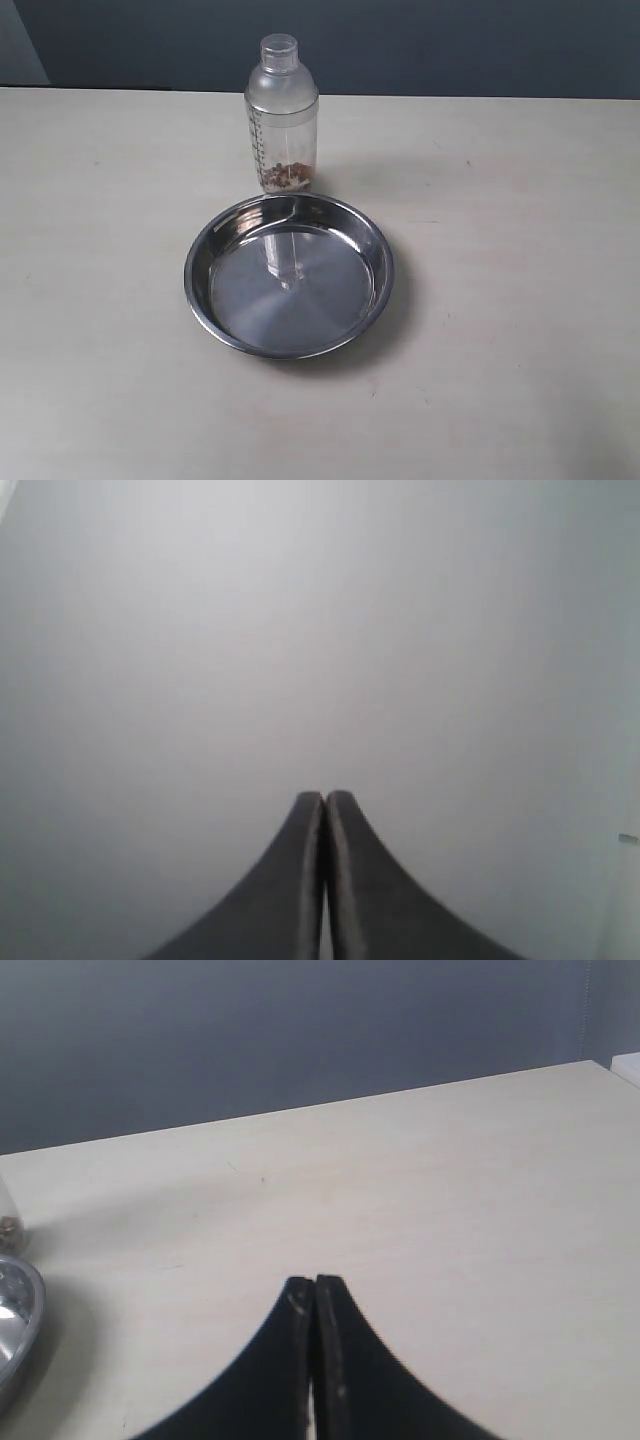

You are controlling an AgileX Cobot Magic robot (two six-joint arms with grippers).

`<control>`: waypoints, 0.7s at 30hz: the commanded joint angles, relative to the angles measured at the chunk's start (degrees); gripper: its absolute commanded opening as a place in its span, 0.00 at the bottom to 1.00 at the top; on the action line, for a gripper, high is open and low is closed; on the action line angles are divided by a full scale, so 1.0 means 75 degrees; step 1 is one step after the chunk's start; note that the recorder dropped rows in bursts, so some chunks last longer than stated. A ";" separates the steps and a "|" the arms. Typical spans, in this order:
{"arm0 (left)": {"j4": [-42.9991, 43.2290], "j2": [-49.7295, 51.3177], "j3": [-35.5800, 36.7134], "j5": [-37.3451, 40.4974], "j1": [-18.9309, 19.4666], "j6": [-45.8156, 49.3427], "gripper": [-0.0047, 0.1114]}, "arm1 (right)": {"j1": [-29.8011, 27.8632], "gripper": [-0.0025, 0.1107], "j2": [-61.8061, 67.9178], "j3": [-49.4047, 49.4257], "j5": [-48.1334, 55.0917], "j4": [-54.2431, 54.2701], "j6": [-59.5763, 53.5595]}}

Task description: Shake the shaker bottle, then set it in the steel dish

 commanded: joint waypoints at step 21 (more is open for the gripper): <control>0.4474 0.9388 -0.2598 -0.5509 0.0035 -0.0776 0.94 | -0.0024 0.01 -0.0036 0.0009 -0.0079 -0.0010 -0.0014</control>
